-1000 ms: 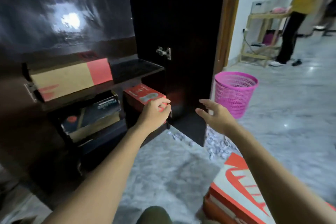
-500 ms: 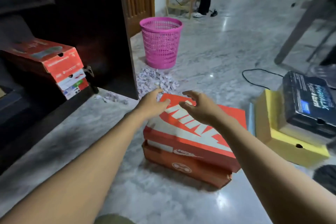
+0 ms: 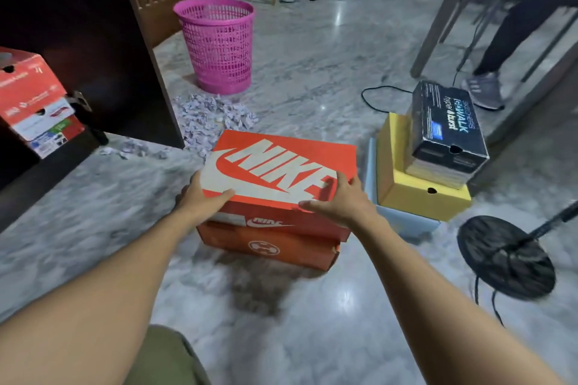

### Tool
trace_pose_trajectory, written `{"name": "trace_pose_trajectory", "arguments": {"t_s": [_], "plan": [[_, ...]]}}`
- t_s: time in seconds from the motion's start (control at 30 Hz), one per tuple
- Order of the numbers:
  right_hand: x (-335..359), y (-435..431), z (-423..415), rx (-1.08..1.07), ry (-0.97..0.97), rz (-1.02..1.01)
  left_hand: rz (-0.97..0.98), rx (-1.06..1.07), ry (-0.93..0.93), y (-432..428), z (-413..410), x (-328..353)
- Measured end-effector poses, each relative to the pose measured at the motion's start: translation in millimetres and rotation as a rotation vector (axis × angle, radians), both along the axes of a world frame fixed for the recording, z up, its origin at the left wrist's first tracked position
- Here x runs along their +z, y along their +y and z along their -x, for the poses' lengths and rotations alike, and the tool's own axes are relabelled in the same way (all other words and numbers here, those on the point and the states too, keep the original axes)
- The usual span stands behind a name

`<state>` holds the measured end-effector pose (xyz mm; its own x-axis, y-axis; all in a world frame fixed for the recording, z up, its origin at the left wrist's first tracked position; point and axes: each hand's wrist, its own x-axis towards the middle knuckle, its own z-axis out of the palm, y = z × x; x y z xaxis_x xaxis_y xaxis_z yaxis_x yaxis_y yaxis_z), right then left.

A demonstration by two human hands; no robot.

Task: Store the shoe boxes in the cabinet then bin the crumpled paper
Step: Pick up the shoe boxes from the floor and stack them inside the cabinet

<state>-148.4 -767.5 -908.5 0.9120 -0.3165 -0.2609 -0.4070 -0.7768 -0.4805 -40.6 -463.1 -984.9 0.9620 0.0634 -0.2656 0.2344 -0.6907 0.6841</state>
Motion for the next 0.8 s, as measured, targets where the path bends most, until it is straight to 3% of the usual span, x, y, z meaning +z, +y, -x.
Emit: {"name": "trace_pose_trajectory", "arguments": {"t_s": [0.13,0.3,0.47,0.6,0.8], "plan": [[-9.7,-3.0,2.3,0.016,-0.083,-0.03,0.041,-0.058,-0.05,-2.3,15.4,21.6],[-21.4,-17.8,11.4,0.076,-0.244,-0.133,0.037,0.026,0.003,-13.9,42.2,48.3],[-46.7,-16.6,34.9,-0.15,-0.429,-0.357,0.052,0.038,0.001,-12.7,38.8,43.1],[-60.0,-9.5,49.9,-0.247,-0.467,-0.589,0.118,0.019,0.011,-12.0,40.2,45.4],[-59.8,-13.8,54.7,-0.182,-0.469,-0.622,0.24,-0.049,-0.031,-5.2,35.7,38.6]]}}
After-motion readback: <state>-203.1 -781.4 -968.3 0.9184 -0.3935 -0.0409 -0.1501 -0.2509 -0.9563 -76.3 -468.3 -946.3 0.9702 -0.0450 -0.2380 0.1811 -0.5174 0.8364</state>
